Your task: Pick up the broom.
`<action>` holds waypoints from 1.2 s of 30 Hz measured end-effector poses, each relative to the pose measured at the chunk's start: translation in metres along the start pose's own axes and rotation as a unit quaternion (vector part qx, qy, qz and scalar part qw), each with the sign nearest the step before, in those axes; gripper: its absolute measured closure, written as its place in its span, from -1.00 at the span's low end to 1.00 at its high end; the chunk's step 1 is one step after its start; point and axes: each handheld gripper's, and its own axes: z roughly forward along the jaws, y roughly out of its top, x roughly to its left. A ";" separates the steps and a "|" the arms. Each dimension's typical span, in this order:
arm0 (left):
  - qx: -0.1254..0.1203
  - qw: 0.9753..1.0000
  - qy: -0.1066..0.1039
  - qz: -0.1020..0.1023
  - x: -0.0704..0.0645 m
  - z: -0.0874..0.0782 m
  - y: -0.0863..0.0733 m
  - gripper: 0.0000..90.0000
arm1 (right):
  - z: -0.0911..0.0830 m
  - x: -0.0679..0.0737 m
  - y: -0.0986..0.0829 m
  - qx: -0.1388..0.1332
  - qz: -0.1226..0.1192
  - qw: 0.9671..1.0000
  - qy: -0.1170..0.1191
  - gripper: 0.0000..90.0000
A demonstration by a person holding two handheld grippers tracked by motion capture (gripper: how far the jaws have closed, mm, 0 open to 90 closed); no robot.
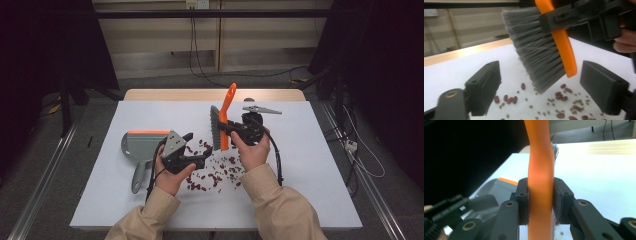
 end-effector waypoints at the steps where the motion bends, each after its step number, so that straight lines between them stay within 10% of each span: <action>1: 0.000 1.000 -0.006 0.001 0.001 -0.001 0.001 -0.64 | 0.000 0.000 0.000 0.000 0.000 1.000 0.000 0.55; 18: -0.013 0.999 -0.050 -0.009 0.025 -0.026 0.017 -0.80 | -0.033 -0.036 0.009 0.047 -0.029 0.998 -0.010 0.55; 36: 0.002 0.999 -0.041 -0.008 0.066 -0.075 0.006 -0.88 | -0.060 -0.069 0.014 0.085 -0.030 0.995 -0.042 0.55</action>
